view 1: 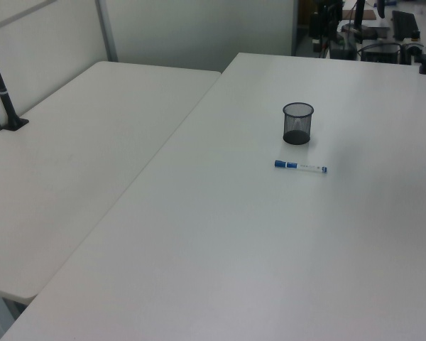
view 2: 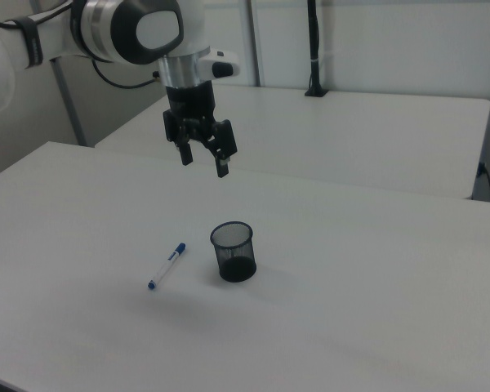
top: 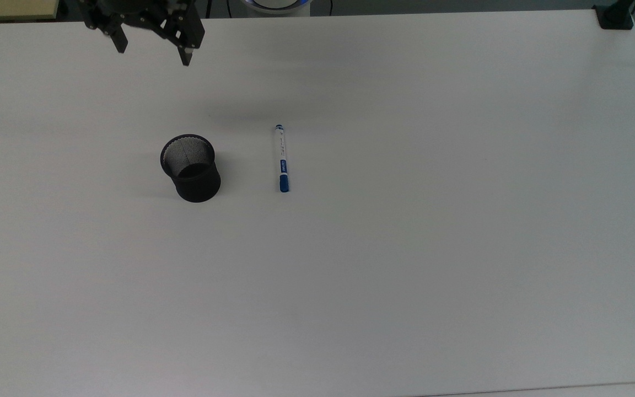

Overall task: Insert the marker
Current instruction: 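Move the open gripper toward the white blue-capped marker beside the cup, then lower the gripper over the marker and close it around the marker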

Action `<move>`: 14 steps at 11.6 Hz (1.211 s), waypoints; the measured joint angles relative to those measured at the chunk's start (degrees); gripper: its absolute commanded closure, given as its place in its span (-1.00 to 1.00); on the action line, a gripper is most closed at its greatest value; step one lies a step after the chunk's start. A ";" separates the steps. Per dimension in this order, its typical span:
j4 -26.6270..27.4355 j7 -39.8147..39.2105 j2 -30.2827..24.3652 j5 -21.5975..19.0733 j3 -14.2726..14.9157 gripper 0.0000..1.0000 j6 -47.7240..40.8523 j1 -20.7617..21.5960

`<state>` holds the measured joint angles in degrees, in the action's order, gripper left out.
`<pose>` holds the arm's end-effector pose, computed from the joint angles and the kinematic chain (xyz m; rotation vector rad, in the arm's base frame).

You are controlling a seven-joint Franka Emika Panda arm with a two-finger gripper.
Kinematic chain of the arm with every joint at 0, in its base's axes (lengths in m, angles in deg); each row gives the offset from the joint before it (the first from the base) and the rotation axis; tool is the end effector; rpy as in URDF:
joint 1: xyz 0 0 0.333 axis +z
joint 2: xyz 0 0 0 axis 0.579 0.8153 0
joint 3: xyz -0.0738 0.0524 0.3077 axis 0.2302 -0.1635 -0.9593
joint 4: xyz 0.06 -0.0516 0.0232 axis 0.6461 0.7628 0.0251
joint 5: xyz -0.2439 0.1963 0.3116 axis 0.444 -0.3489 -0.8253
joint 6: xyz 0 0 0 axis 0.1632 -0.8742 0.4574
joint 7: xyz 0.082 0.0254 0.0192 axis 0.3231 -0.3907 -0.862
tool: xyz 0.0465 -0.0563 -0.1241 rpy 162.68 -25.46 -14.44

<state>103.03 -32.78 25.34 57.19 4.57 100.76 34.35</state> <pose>0.6450 -0.1162 0.5455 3.0950 -0.2760 -0.0241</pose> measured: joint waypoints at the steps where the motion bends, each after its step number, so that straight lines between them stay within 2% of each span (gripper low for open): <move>1: -0.01 0.00 0.53 0.00 0.00 -1.00 1.60 0.00; 5: 0.06 -0.69 3.03 -0.01 -0.07 -1.00 4.33 0.49; 10: 0.31 -2.86 9.14 -0.01 -0.59 -1.00 4.63 3.29; 14: 1.80 -4.06 12.73 0.00 -1.02 -0.98 5.71 7.76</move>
<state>104.82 -36.84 38.07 57.19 3.55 106.47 42.11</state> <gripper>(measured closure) 0.000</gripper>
